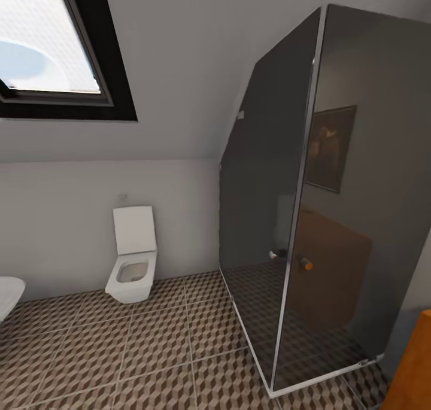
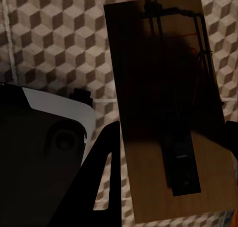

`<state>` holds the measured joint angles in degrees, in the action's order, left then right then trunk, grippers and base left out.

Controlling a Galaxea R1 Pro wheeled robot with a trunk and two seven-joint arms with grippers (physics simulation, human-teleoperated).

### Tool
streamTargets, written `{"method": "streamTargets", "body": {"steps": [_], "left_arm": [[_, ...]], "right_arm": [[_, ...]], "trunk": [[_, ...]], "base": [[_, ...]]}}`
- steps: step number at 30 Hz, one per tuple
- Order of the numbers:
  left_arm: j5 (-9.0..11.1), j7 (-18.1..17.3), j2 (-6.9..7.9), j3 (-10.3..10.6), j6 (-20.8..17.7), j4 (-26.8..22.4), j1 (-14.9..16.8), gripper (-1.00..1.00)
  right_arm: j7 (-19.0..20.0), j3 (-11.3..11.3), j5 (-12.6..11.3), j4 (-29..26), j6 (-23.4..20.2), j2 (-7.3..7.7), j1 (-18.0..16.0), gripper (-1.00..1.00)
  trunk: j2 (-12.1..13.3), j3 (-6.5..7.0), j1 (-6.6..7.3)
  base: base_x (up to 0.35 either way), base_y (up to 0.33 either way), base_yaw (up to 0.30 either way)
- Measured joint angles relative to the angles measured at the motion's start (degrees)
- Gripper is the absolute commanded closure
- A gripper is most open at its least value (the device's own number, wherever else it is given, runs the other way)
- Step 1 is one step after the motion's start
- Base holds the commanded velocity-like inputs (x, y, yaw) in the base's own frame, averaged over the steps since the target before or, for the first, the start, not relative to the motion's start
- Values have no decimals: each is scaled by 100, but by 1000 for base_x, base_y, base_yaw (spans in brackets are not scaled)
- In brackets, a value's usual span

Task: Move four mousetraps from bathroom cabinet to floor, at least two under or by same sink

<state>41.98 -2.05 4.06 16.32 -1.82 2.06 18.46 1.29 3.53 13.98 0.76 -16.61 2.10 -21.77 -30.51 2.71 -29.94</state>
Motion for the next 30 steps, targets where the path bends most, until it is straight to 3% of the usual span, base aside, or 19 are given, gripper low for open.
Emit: {"method": "streamTargets", "body": {"steps": [20,30], "left_arm": [[0,0,-5,5,2,2,-3,100],[0,0,-1,8,-15,1,-3,100]], "right_arm": [[-1,0,-3,-1,-4,-22,78,100],[1,0,-1,0,-5,-26,79,100]], "trunk": [[-1,18,0],[399,197,219]], "base": [[0,0,284],[0,0,291]]}}
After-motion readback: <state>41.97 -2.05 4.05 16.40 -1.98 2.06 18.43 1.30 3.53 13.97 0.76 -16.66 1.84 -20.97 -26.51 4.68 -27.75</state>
